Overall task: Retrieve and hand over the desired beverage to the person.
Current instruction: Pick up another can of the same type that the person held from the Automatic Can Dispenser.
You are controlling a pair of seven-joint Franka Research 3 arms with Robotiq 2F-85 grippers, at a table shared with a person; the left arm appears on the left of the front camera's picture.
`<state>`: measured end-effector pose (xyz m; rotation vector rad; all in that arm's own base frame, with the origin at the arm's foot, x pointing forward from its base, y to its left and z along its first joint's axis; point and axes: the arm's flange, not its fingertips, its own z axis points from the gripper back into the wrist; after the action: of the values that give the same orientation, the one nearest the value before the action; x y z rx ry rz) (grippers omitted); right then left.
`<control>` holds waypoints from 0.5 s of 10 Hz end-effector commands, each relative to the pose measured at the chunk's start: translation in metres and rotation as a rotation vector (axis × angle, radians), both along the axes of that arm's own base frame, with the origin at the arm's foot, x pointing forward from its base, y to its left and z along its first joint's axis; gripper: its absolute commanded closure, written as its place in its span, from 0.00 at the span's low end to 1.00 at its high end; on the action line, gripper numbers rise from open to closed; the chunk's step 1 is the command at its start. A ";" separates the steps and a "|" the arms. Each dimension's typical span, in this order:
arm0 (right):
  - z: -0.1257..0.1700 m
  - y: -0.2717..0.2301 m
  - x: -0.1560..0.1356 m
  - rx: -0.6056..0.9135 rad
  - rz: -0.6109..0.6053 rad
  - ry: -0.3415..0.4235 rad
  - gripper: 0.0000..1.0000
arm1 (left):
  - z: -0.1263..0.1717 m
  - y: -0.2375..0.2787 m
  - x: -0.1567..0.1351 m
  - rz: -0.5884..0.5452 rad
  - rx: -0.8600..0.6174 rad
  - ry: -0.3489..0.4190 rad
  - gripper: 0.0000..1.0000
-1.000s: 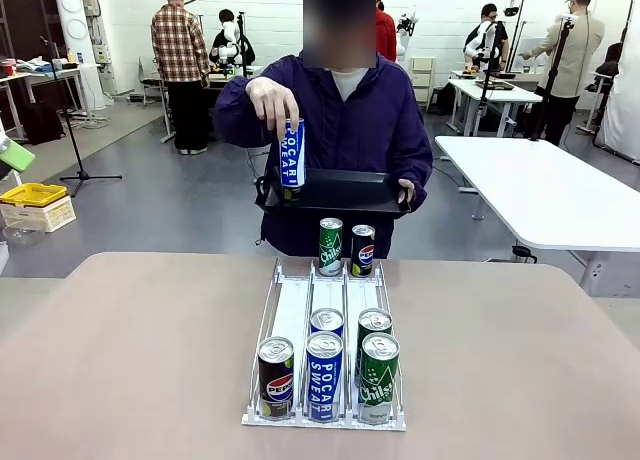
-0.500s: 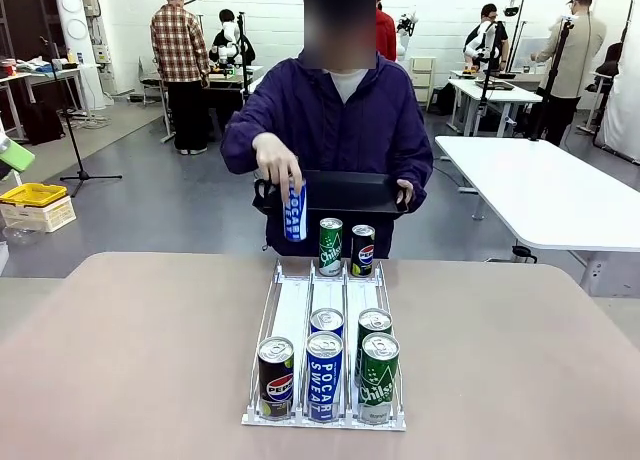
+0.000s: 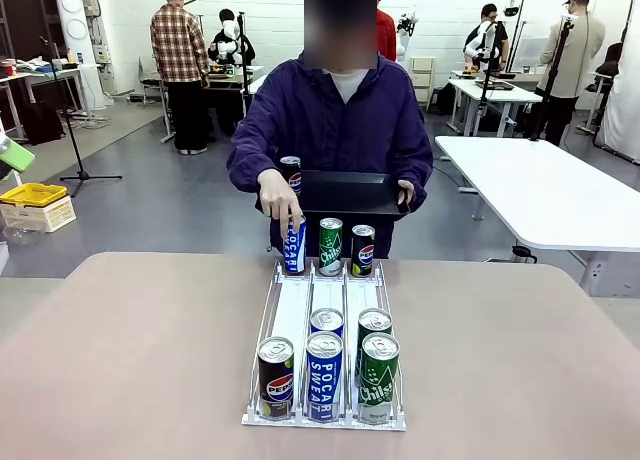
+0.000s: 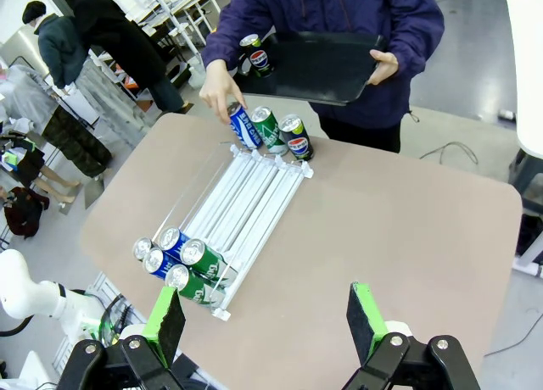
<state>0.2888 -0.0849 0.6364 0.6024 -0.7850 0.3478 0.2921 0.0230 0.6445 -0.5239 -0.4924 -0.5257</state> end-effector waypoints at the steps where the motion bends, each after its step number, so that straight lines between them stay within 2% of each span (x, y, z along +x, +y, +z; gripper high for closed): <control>1: -0.001 0.001 0.002 0.026 0.025 -0.015 0.00 | 0.002 0.000 0.003 -0.006 -0.009 -0.014 0.00; 5: -0.001 0.001 0.002 0.026 0.025 -0.015 0.00 | 0.002 0.000 0.003 -0.006 -0.009 -0.014 0.00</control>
<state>0.2888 -0.0849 0.6364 0.6024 -0.7850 0.3478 0.2921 0.0230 0.6445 -0.5239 -0.4924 -0.5257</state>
